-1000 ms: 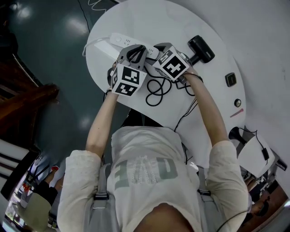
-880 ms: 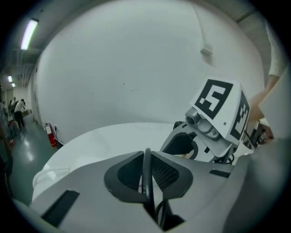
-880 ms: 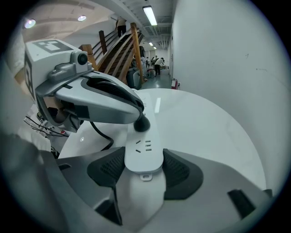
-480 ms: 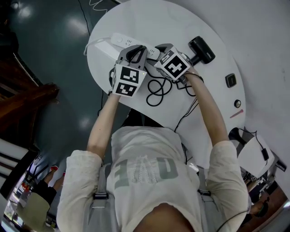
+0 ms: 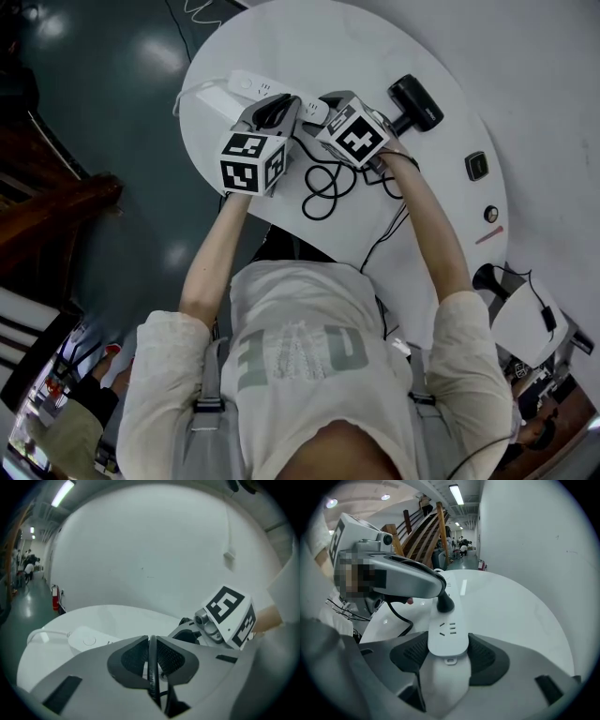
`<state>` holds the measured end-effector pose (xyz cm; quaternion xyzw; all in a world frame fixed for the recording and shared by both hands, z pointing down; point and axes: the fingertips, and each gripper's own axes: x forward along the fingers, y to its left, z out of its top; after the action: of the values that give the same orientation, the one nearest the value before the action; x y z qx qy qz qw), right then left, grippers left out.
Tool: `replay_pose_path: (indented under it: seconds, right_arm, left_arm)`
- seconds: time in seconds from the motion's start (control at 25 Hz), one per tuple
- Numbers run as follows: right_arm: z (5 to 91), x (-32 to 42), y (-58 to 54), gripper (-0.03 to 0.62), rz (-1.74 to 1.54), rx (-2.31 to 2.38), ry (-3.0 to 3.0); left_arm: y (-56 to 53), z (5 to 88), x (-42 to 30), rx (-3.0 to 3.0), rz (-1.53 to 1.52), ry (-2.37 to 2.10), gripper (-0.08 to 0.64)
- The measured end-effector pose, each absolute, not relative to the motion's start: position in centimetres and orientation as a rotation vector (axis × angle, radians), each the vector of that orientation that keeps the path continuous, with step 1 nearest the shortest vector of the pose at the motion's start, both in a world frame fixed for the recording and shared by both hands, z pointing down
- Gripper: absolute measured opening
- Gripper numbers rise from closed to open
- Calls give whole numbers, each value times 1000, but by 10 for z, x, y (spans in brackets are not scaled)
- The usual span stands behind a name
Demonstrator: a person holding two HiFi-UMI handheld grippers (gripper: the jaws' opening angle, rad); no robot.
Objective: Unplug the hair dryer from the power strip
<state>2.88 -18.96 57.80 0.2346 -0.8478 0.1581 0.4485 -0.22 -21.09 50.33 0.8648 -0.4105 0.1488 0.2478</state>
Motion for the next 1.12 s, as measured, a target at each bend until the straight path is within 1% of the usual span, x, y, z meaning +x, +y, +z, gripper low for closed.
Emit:
replay_pose_path:
  seconds: [0.12, 0.28, 0.36, 0.44, 0.48, 0.52, 0.6, 0.68, 0.8, 0.92, 1.12]
  right_arm:
    - [580, 30, -188, 261, 392, 567, -2091]
    - [578, 30, -183, 262, 405, 561, -2061]
    - [578, 29, -184, 264, 395, 564, -2057]
    - [578, 29, -185, 264, 392, 576, -2053]
    - [578, 29, -185, 264, 390, 581, -2051]
    - [579, 29, -185, 264, 387, 582, -2050]
    - [580, 27, -185, 264, 383, 579, -2050]
    - [582, 28, -186, 264, 377, 583, -2044]
    - [584, 34, -187, 264, 373, 588, -2025]
    - [585, 32, -187, 264, 379, 593, -2016]
    - [583, 33, -188, 265, 380, 621, -1984]
  left_arm:
    - [-207, 501, 0, 2479, 558, -1171, 51]
    - [-202, 497, -1, 2526, 594, -1214, 51]
    - [-200, 497, -4, 2459, 473, -1184, 49]
    - [-205, 501, -12, 2235, 215, -1115, 49]
    - [-207, 502, -14, 2166, 148, -1103, 48]
    - [-206, 500, -15, 2183, 155, -1116, 46]
    - [-202, 471, -14, 2387, 225, -1194, 43]
    - [-212, 414, -18, 2601, 229, -1337, 43]
    - [-233, 365, -27, 2659, 164, -1417, 44]
    - [-223, 351, -36, 2673, 166, -1427, 46]
    - [-200, 353, -41, 2690, 215, -1438, 48]
